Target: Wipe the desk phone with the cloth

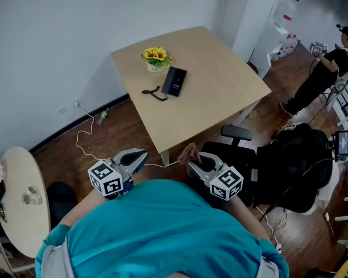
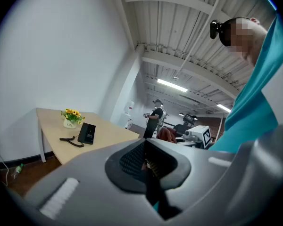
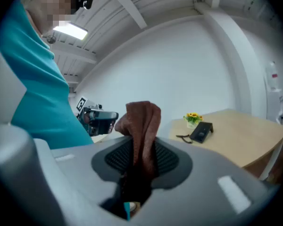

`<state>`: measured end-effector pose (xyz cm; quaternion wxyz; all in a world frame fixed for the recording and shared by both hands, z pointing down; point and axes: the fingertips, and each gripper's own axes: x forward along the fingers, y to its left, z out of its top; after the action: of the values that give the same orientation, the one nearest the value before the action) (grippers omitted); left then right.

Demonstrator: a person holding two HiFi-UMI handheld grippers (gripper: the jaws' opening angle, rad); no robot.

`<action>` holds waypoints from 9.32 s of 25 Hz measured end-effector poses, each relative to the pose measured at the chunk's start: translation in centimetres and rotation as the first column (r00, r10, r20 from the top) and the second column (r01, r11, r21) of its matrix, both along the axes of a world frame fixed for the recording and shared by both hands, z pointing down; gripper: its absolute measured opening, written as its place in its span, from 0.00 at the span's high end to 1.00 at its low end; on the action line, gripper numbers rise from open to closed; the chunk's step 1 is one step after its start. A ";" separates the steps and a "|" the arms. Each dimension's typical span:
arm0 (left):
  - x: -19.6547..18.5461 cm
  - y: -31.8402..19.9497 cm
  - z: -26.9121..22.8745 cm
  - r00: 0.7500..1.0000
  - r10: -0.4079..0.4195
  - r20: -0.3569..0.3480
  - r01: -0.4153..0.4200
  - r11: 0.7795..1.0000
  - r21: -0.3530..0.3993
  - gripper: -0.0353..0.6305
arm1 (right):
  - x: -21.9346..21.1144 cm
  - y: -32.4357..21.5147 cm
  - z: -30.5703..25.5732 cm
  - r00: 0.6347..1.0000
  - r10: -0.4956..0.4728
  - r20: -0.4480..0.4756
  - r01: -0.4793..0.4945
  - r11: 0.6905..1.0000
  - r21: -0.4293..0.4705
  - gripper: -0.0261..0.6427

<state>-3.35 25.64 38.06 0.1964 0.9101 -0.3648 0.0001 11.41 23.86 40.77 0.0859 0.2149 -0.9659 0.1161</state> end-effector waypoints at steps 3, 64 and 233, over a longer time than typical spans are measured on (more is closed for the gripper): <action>-2.1 -2.2 0.2 1.000 -0.019 -0.014 0.019 1.000 -0.003 0.94 | -1.4 -2.8 0.3 0.999 -0.004 -0.044 0.005 1.000 0.028 0.80; -12.4 -37.7 12.0 0.997 0.012 -0.080 -0.029 0.977 -0.211 0.94 | -14.3 -46.4 24.9 0.306 -0.123 -0.944 0.554 0.830 0.071 0.80; -14.7 -36.3 15.7 0.997 -0.012 -0.082 -0.019 0.928 -0.373 0.94 | -18.3 -66.3 25.1 0.869 -0.431 -0.243 0.262 0.818 -0.512 0.79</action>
<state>-18.07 -10.69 53.80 0.3809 0.8560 -0.3481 0.0320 -6.88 -42.39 65.82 0.3239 0.0228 -0.9019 0.2849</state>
